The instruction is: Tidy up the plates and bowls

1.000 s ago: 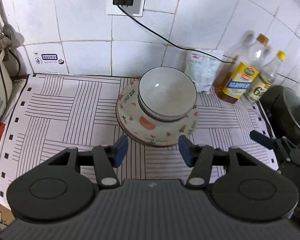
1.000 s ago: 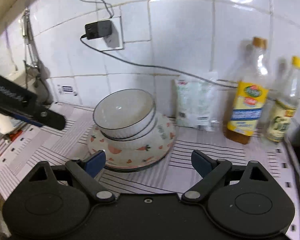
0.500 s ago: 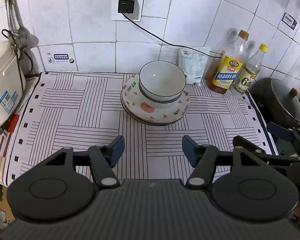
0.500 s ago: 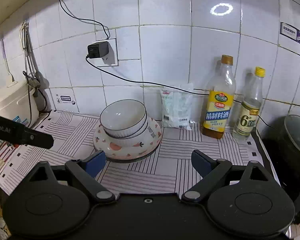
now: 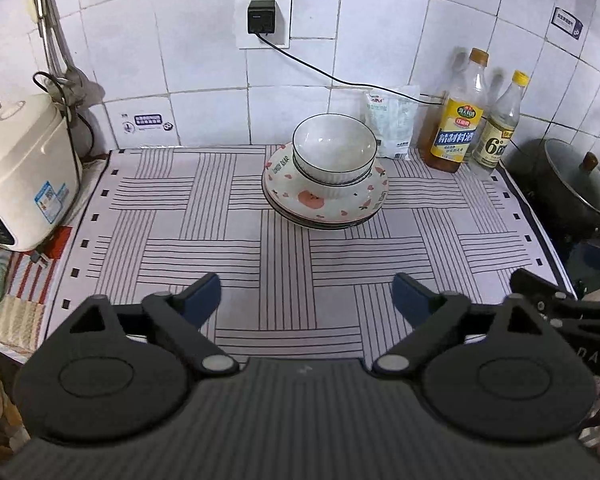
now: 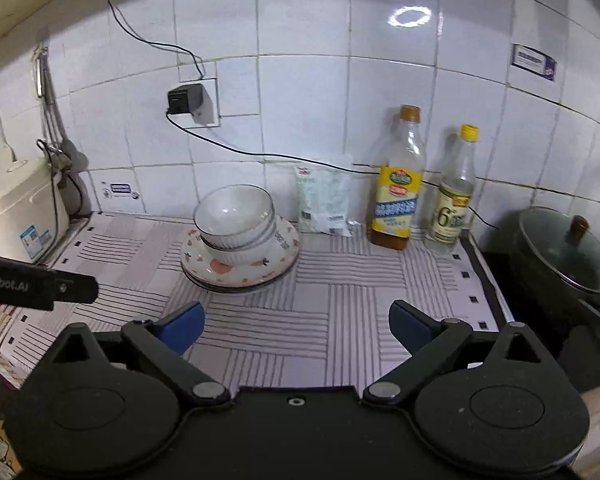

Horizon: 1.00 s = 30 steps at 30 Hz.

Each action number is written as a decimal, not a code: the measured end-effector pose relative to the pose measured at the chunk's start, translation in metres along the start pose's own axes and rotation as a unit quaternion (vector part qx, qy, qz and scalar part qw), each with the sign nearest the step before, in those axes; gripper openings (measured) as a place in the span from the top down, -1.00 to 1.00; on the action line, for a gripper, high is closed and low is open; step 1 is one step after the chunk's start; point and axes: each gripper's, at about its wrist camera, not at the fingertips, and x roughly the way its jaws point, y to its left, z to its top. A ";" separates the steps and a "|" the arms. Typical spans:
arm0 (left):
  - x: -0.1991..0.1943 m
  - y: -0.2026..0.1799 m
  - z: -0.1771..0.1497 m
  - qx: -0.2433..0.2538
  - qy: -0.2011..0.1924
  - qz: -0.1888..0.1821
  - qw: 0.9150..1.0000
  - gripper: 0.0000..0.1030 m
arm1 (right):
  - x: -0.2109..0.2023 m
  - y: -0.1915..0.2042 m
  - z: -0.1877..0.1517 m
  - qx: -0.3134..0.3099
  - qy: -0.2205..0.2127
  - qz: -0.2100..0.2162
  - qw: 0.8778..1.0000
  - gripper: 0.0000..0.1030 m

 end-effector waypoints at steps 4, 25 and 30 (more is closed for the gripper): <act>-0.009 0.002 -0.006 -0.001 -0.008 0.012 1.000 -0.86 | -0.009 0.004 -0.005 0.004 0.008 -0.033 0.999 -0.97; -0.034 0.001 -0.033 0.015 -0.038 0.020 0.999 -0.86 | -0.034 0.015 -0.028 0.011 0.023 -0.039 0.999 -0.97; -0.033 0.000 -0.033 0.021 -0.045 0.024 0.998 -0.86 | -0.031 0.016 -0.029 0.012 0.026 -0.040 0.999 -0.97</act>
